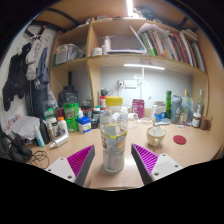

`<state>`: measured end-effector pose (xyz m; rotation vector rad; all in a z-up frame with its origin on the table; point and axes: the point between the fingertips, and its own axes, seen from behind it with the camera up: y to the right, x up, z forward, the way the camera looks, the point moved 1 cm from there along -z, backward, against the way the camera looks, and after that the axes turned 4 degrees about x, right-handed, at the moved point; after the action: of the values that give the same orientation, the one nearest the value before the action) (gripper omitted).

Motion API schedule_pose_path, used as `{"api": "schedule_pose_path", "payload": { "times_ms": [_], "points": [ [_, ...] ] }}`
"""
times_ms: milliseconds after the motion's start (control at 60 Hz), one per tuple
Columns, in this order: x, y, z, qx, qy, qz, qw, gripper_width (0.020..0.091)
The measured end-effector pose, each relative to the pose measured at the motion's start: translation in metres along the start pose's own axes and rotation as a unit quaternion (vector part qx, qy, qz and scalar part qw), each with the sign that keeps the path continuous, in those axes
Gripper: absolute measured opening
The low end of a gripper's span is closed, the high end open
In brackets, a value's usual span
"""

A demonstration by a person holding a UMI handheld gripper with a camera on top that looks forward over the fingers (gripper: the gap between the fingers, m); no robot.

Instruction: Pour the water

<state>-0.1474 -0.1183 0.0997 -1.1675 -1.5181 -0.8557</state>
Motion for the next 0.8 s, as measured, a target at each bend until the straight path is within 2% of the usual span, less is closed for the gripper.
{"api": "schedule_pose_path", "payload": {
  "times_ms": [267, 367, 467, 500, 683, 800],
  "points": [
    [-0.012, 0.009, 0.073, 0.035, 0.035, -0.011, 0.999, 0.0822],
    [-0.007, 0.007, 0.091, 0.042, 0.044, -0.013, 0.998, 0.0797],
    [-0.004, 0.003, 0.103, 0.053, 0.051, -0.020, 0.997, 0.0726],
    [-0.005, 0.005, 0.107, 0.049, 0.049, -0.025, 0.997, 0.0618],
    [-0.004, 0.004, 0.109, 0.053, 0.067, -0.008, 0.996, 0.0549],
    [-0.007, 0.004, 0.112, 0.052, 0.048, -0.010, 0.997, 0.0497]
  ]
}}
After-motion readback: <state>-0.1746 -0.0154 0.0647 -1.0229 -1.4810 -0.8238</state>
